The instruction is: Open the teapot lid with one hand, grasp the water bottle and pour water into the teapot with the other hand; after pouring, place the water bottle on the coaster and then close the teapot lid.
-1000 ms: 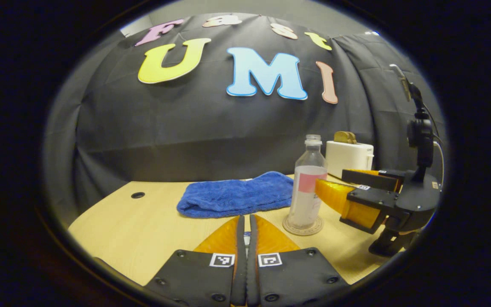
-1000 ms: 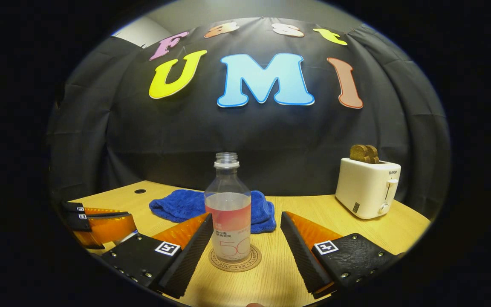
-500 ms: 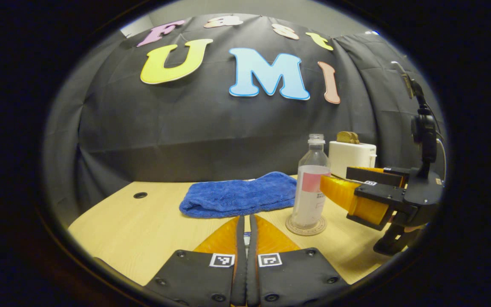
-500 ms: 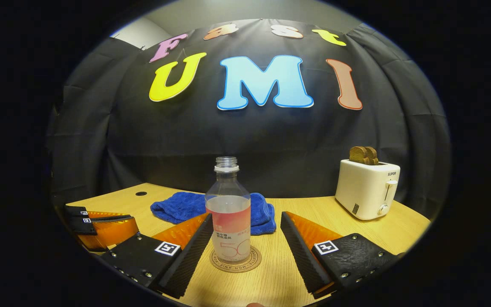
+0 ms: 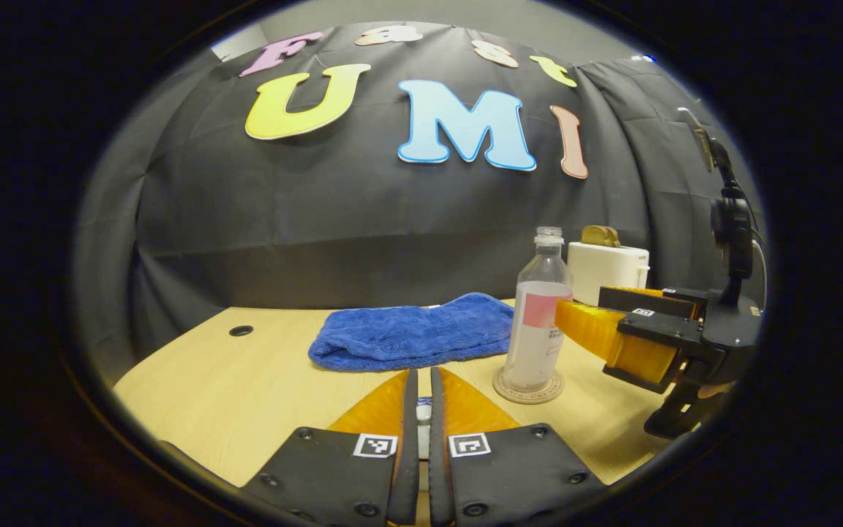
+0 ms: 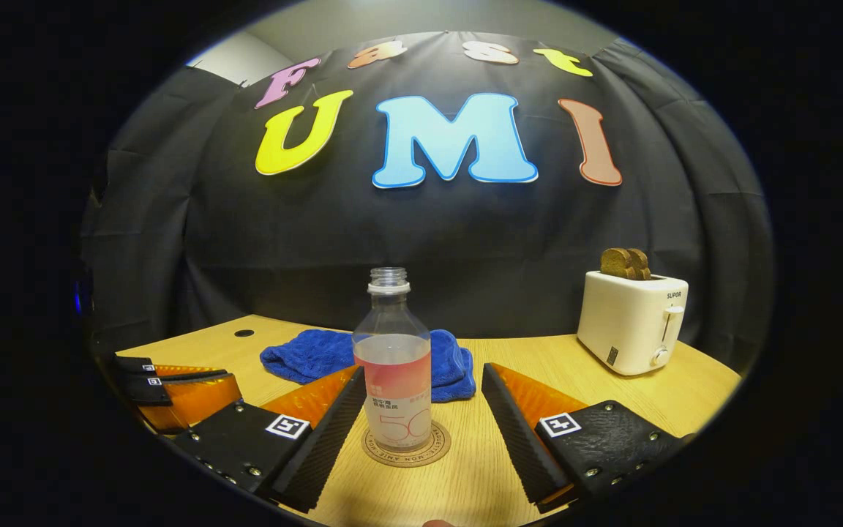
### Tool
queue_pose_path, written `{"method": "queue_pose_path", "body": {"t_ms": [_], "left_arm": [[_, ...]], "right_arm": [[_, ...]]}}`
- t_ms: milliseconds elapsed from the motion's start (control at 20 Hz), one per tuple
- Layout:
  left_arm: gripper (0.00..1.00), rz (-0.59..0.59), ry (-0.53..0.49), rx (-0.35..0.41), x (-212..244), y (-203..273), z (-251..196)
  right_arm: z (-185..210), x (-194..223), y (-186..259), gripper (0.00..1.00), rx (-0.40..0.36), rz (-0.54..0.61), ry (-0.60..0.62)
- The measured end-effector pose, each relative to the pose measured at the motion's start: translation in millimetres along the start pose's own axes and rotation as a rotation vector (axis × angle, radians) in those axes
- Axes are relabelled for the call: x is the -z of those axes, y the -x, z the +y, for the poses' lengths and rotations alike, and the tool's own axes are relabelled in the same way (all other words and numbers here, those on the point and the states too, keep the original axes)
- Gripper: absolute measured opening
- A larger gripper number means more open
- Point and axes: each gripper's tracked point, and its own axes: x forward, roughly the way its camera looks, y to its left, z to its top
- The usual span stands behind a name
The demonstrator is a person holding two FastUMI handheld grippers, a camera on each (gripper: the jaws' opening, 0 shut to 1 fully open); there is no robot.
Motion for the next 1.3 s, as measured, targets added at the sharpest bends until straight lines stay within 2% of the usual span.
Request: {"method": "queue_pose_path", "body": {"t_ms": [100, 250, 400, 950, 1150, 1300], "left_arm": [[0.16, 0.007, -0.012, -0.001, 2.5, -2.5, -0.3], [0.16, 0.008, -0.018, 0.003, 1.6, -0.4, -0.5], [0.21, -0.025, -0.014, 0.001, -9.5, 3.7, 0.3], [0.21, -0.086, -0.005, -0.013, -27.8, 20.4, 5.5], [0.21, -0.106, 0.010, 0.008, -36.8, 34.5, -4.5], [0.21, -0.121, -0.010, 0.002, -42.3, 52.4, -10.9]], "right_arm": [[0.5, 0.5, -0.6, 0.98, -0.001, 0.003, -0.002], [-0.2, 0.7, -0.5, 0.98, -0.002, 0.003, -0.002], [0.2, -0.1, -0.1, 0.98, -0.002, 0.001, 0.000], [0.2, -13.0, 8.1, 0.98, 0.010, -0.023, -0.008], [3.8, -30.3, 28.9, 0.98, 0.010, -0.051, -0.021], [7.7, -43.9, 50.1, 0.98, 0.020, -0.080, 0.028]]}}
